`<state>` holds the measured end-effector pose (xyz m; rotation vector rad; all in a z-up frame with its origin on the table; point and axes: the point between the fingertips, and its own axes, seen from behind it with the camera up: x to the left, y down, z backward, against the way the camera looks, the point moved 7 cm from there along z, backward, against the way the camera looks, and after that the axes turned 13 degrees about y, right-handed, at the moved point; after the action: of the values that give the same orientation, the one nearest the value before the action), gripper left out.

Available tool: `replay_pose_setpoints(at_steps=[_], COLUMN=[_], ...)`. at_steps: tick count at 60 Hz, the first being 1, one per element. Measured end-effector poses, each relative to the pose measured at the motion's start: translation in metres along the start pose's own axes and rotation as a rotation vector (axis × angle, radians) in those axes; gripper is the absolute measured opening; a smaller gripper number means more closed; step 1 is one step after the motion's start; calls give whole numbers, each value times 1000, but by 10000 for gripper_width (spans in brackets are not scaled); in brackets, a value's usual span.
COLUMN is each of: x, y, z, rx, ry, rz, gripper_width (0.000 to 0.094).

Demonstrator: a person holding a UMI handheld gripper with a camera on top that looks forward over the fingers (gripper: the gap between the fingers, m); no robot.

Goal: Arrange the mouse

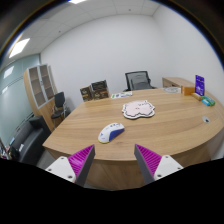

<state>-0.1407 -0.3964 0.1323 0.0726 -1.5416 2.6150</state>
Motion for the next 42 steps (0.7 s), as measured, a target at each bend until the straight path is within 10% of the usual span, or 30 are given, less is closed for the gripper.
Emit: replay_pose_setpoints(at_steps=[42], x=[81], y=[-40], z=[-195], rx=[112], ry=[242], rz=[122], gripper_width=[750])
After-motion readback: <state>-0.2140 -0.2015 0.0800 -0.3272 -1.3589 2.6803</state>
